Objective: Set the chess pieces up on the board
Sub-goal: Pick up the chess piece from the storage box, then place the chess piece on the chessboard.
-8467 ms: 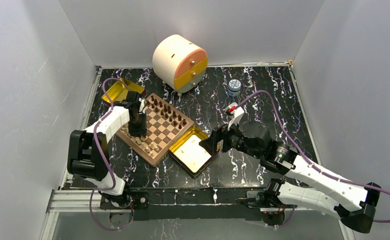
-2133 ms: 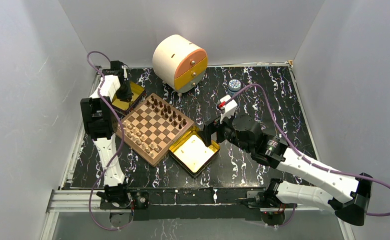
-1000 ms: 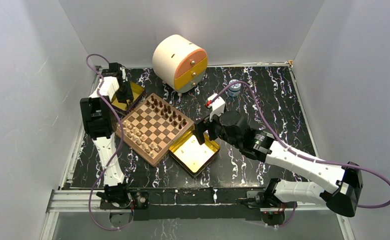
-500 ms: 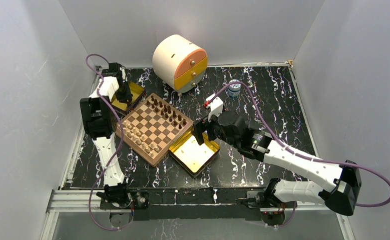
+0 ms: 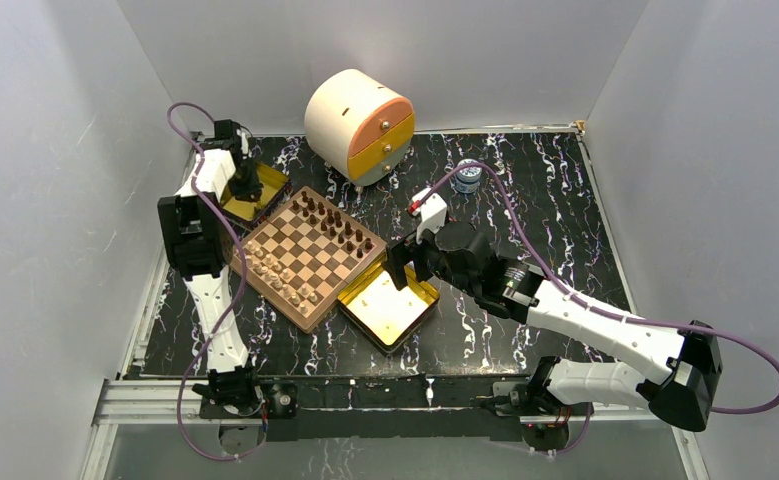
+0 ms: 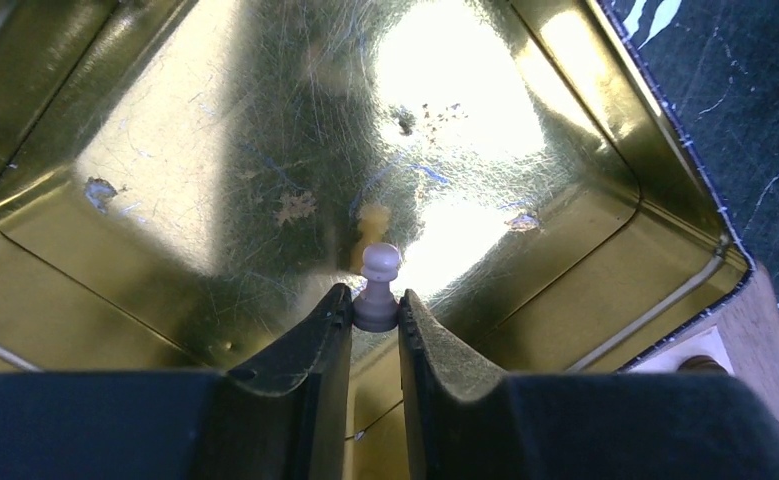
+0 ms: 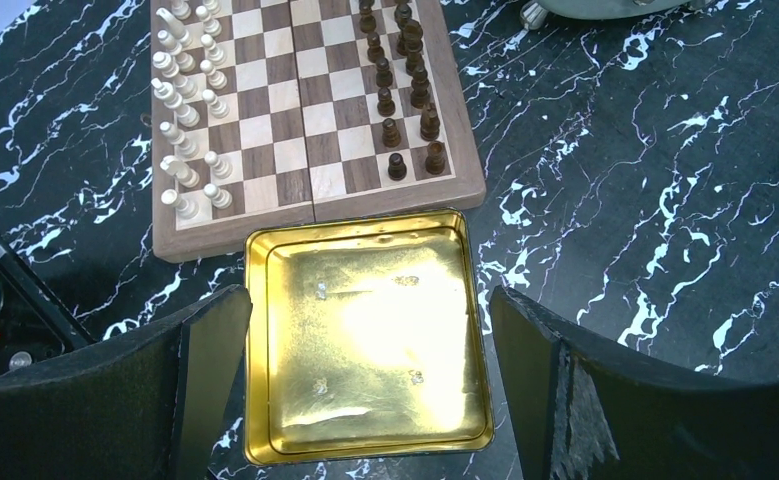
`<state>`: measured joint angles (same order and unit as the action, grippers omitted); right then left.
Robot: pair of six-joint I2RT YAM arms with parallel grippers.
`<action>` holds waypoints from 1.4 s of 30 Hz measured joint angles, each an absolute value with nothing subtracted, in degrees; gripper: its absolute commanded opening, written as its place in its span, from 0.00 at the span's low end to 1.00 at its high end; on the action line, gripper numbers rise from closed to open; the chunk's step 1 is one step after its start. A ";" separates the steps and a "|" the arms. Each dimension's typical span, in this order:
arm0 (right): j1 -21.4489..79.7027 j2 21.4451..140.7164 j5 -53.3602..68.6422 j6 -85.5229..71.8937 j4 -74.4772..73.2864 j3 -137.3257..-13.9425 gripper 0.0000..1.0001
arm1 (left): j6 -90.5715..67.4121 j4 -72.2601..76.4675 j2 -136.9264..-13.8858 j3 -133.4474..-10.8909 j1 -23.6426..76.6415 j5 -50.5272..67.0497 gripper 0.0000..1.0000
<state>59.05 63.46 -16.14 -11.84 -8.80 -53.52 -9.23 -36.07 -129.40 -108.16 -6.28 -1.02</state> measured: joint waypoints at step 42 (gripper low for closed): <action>50.52 85.69 12.95 -40.10 -3.64 -72.49 0.39 | -6.74 -2.59 -65.23 -48.01 6.79 46.89 0.00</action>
<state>50.52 85.69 12.95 -40.10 -3.64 -72.49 -6.74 -2.59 -65.23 -48.01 6.79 46.89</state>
